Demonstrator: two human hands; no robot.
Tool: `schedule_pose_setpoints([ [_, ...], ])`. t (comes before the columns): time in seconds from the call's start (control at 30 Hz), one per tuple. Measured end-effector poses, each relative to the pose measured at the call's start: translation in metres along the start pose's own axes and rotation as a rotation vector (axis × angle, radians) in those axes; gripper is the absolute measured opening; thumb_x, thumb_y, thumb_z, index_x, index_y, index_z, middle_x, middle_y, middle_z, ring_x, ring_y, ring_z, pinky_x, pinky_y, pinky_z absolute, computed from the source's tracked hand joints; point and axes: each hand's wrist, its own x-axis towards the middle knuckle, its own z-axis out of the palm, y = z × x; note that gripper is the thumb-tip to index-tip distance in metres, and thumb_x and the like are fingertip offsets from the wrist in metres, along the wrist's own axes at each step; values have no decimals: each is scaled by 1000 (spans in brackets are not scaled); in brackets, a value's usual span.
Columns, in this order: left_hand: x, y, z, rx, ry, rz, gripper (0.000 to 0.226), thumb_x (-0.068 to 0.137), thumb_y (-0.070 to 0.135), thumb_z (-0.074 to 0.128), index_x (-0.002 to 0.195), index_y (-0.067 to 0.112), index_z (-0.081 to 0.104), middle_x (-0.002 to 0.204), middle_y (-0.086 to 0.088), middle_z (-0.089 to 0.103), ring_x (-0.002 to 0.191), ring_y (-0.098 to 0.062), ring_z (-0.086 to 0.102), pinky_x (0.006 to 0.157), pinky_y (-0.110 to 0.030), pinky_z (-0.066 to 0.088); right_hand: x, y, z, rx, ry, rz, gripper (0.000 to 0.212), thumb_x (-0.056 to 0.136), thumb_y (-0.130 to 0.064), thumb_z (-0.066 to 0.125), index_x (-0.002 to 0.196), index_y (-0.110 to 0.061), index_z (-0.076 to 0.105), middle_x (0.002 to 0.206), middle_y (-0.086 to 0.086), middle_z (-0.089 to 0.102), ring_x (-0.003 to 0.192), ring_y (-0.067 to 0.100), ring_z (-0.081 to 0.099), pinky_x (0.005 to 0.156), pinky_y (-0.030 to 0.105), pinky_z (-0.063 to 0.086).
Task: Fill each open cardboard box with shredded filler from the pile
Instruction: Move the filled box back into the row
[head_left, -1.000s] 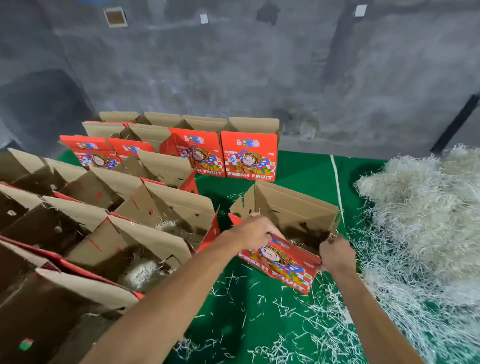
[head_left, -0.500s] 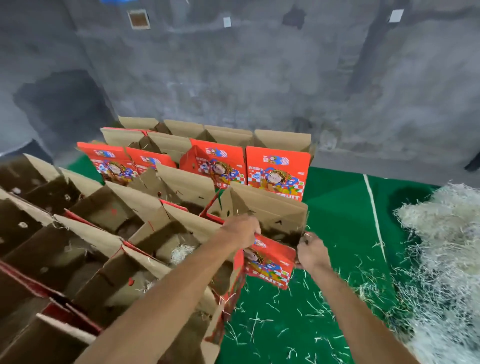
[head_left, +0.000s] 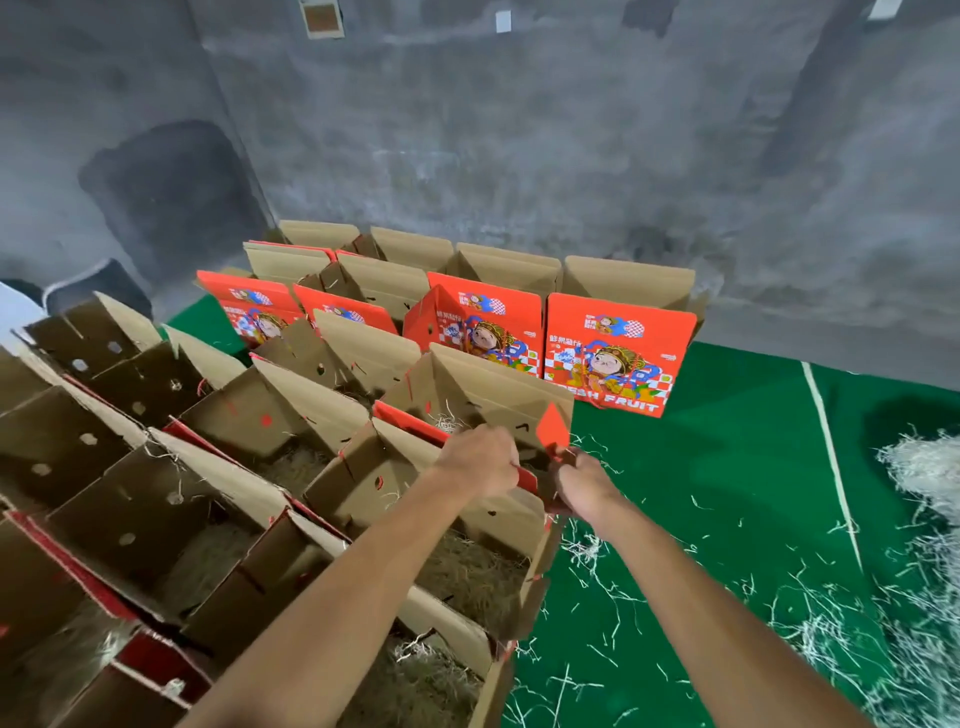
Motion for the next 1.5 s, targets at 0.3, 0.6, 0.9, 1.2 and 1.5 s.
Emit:
schedule_pose_setpoints([
  [0.3, 4, -46, -13, -41, 2, -19, 31, 81, 36, 57, 109, 29, 69, 107, 4, 70, 107, -22, 61, 96, -39, 46, 23, -48, 54, -63, -168, -97, 10, 100, -37, 56, 106, -30, 60, 110, -1, 65, 102, 10, 63, 74, 23, 46],
  [0.6, 22, -83, -28, -233, 253, -88, 15, 93, 29, 57, 101, 23, 68, 102, 1, 72, 96, -20, 67, 84, -36, 56, 28, -77, 53, -109, -91, -369, 41, 96, -55, 56, 135, -44, 51, 139, -11, 54, 111, 7, 58, 95, 32, 47],
  [0.9, 130, -144, -75, -116, 599, -87, 38, 89, 31, 54, 127, 22, 55, 125, 0, 59, 119, -23, 53, 101, -41, 44, 93, -141, 57, -197, -4, -647, 45, 99, -40, 53, 143, -39, 46, 154, -19, 38, 141, 2, 35, 116, 37, 36],
  [1.2, 251, -197, -92, 198, 229, -330, 39, 92, 36, 53, 126, 18, 54, 123, -3, 63, 116, -25, 58, 105, -44, 38, 145, -144, 70, -645, -225, -410, 17, 96, -33, 57, 111, -26, 62, 108, -8, 65, 98, 11, 63, 91, 37, 55],
  [1.5, 282, -197, -80, 287, 172, -365, 33, 99, 17, 48, 131, 11, 53, 125, -7, 61, 115, -23, 61, 92, -35, 50, 145, -143, 76, -945, -309, -497, 39, 101, -27, 54, 139, -26, 49, 116, 2, 63, 119, 26, 58, 113, 40, 39],
])
